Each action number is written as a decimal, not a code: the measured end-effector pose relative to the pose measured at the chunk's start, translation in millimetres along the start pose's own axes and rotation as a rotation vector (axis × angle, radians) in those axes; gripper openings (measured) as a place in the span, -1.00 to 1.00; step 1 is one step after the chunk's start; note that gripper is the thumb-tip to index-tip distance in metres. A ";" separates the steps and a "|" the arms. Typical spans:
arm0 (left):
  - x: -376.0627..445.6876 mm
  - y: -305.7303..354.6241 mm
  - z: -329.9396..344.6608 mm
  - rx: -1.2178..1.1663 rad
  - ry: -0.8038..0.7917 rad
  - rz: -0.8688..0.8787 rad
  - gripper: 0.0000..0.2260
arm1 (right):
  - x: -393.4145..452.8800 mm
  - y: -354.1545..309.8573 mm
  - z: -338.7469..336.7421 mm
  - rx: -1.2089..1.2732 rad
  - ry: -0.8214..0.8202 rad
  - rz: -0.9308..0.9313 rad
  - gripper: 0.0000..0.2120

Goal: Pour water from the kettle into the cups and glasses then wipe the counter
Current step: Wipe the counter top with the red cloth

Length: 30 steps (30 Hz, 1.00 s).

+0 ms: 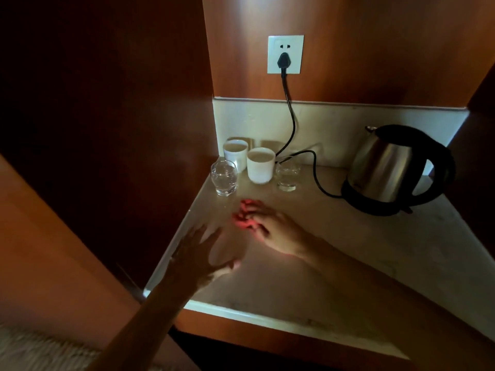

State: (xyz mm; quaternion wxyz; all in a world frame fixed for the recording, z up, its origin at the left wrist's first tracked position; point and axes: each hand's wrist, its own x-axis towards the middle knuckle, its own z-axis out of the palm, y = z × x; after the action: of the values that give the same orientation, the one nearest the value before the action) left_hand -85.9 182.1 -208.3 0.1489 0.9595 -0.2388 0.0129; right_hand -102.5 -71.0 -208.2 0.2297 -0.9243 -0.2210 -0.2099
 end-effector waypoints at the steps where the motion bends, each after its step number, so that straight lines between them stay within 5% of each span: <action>1: -4.3 -2.0 -7.3 0.002 -0.027 -0.027 0.22 | -3.6 -8.0 2.0 0.021 -0.019 -0.066 -0.77; 7: -25.1 -10.0 -34.2 -0.009 -0.152 -0.062 -0.08 | 25.3 -6.7 30.3 -0.011 0.038 -0.033 -0.80; 16: -30.5 -10.8 -30.7 0.129 0.059 0.061 -0.10 | 98.0 -41.7 88.8 0.103 -0.054 0.022 -0.62; 21: -32.4 -13.5 -29.4 0.109 -0.060 0.039 -0.08 | 100.8 -37.5 89.9 0.085 -0.038 0.025 -0.69; 27: -30.8 -20.2 -22.6 0.067 -0.053 -0.034 0.00 | 18.8 -41.1 28.7 0.059 -0.018 -0.063 -0.70; 30: -28.7 -22.2 -17.2 0.077 0.027 0.014 -0.01 | -52.2 -17.0 -15.0 0.005 0.003 0.062 -0.68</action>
State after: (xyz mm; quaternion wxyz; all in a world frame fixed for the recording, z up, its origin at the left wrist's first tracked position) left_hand -100.3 218.8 -200.8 0.1148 0.9626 -0.2428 0.0363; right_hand -157.8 -81.5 -216.0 0.2389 -0.9298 -0.1924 -0.2035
